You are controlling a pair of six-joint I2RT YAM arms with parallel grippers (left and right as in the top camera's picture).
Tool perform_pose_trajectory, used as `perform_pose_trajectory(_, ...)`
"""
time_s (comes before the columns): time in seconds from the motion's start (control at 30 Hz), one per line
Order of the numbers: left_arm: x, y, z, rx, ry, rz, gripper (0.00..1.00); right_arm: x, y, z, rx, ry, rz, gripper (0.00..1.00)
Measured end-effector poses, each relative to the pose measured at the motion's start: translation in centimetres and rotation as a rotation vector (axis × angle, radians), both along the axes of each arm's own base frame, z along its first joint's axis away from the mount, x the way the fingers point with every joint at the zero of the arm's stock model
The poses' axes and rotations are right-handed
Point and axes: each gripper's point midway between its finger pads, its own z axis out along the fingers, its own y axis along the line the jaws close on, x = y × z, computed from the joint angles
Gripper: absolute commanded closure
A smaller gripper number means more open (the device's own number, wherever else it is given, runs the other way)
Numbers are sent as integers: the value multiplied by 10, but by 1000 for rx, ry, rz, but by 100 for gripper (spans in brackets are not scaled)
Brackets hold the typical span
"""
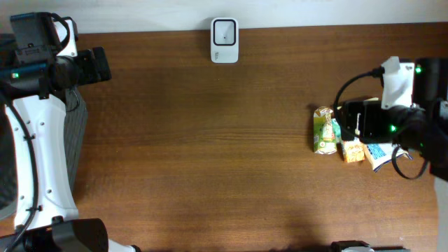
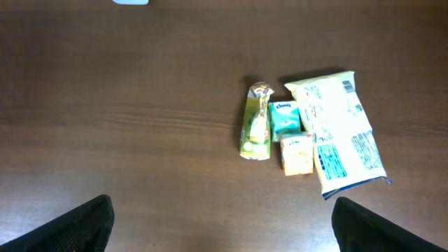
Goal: Scan the item barcode
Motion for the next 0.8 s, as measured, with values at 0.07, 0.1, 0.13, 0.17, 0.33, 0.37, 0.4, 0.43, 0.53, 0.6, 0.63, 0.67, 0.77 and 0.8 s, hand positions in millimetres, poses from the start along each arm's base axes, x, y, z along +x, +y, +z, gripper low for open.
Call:
perform_pose_trajectory(0.07, 0, 0, 0, 0, 0, 0, 1, -2, 0, 2, 0, -8, 0, 1)
perform_pose_trajectory(0.1, 0, 0, 0, 0, 0, 0, 1, -1, 0, 1, 0, -4, 0, 1)
perform_pose_trajectory(0.13, 0, 0, 0, 0, 0, 0, 1, 1, 0, -1, 0, 3, 0, 1)
perform_pose_trajectory(0.17, 0, 0, 0, 0, 0, 0, 1, 2, 0, -2, 0, 10, 0, 1)
perform_pose_trajectory(0.33, 0, 0, 0, 0, 0, 0, 1, 12, 0, -13, 0, 51, 1, 1)
perform_pose_trajectory(0.37, 0, 0, 0, 0, 0, 0, 1, 14, 0, -15, 0, 61, 0, 1)
perform_pose_trajectory(0.4, 0, 0, 0, 0, 0, 0, 1, 16, 0, -17, 0, 69, 0, 1)
perform_pose_trajectory(0.43, 0, 0, 0, 0, 0, 0, 1, 18, 0, -19, 0, 77, 0, 1)
perform_pose_trajectory(0.53, 0, 0, 0, 0, 0, 0, 1, 18, 0, -23, 0, 88, 0, 1)
perform_pose_trajectory(0.6, 0, 0, 0, 0, 0, 0, 1, 10, 0, -27, 0, 93, 0, 1)
perform_pose_trajectory(0.63, 0, 0, 0, 0, 0, 0, 1, 3, 0, -29, 0, 95, 0, 1)
perform_pose_trajectory(0.67, 0, 0, 0, 0, 0, 0, 1, -9, 0, -33, 1, 101, 0, 1)
perform_pose_trajectory(0.77, 0, 0, 0, 0, 1, 0, 1, -41, 1, -51, 3, 105, 2, 1)
perform_pose_trajectory(0.8, 0, 0, 0, 0, 1, 0, 1, -46, -1, -60, -4, 77, -3, 1)
